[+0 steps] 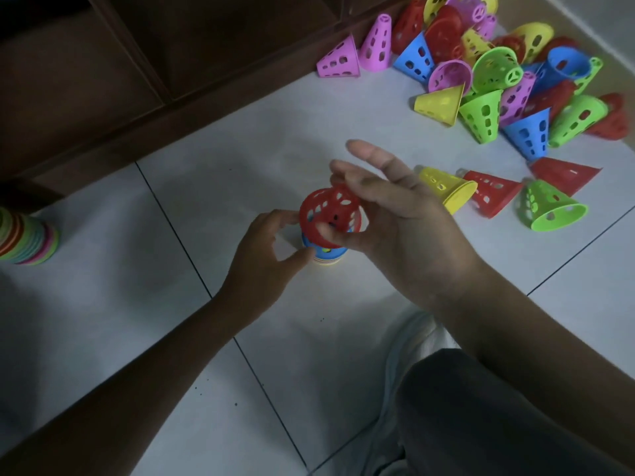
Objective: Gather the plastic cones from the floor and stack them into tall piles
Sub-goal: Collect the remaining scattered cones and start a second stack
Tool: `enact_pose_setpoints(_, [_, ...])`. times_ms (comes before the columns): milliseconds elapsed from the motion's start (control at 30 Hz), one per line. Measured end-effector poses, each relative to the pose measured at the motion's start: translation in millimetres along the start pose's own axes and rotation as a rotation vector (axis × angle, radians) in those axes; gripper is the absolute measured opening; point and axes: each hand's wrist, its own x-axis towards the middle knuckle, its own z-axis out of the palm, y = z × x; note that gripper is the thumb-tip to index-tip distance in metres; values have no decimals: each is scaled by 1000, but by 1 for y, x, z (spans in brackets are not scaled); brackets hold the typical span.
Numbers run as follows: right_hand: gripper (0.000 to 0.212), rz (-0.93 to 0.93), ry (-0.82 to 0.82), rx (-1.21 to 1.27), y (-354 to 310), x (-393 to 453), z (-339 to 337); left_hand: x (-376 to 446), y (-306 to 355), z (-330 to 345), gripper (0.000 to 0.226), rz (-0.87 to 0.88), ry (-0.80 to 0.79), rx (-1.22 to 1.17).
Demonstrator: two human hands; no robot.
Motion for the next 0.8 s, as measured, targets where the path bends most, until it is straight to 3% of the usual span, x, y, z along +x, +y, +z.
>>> enact_pose_setpoints(200, [35,80,53,24,26,17,-5,-3,7,-24,29,-78,61,-20])
enact_pose_setpoints(433, [39,75,107,35,29,19,-20,5,25,-30,23,-12,45,24])
enact_pose_setpoints(800, [28,-113,362,-406,-11,0,-71,52,72,-3,15,204,-142,58])
